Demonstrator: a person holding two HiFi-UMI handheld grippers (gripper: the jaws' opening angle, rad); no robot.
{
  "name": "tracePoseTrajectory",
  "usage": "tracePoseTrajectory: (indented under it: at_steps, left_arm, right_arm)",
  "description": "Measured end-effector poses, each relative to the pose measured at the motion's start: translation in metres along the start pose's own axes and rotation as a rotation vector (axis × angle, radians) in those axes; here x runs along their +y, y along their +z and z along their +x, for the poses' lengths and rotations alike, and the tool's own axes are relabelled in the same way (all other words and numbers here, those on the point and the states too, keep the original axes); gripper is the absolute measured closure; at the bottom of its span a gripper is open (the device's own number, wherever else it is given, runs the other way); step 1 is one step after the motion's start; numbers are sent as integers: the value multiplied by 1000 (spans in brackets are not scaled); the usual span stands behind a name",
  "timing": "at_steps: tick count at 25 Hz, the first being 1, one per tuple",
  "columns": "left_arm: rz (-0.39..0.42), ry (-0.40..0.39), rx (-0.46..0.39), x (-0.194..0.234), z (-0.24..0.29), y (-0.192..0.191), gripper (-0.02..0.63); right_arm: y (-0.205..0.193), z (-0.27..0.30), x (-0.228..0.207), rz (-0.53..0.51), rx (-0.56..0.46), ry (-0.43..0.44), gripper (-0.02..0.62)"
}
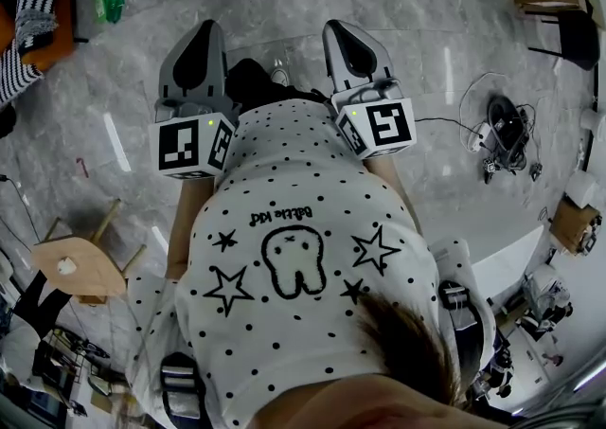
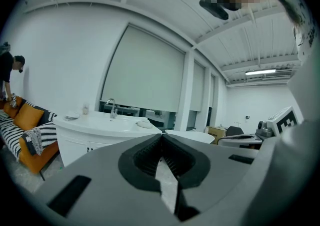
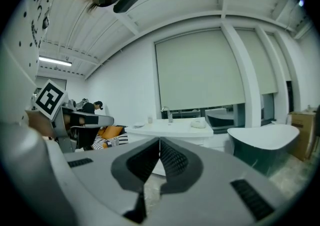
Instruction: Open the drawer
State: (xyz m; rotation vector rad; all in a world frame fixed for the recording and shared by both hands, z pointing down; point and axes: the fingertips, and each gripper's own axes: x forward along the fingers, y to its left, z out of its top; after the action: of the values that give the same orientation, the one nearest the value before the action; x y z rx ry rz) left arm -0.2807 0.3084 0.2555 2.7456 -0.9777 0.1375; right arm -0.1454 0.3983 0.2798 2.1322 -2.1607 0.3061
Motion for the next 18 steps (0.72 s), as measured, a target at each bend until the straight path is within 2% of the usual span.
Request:
tracePoseTrajectory:
  at_steps: [9,18]
  left_arm:
    - [-13,24,2,6,-6,0,601]
    - [-21,6,-8,4,0,3,601]
  right_arm:
    - [-7,-4,2,5,35,5,581]
    - [-12,-9,-2,-6,57,-26,581]
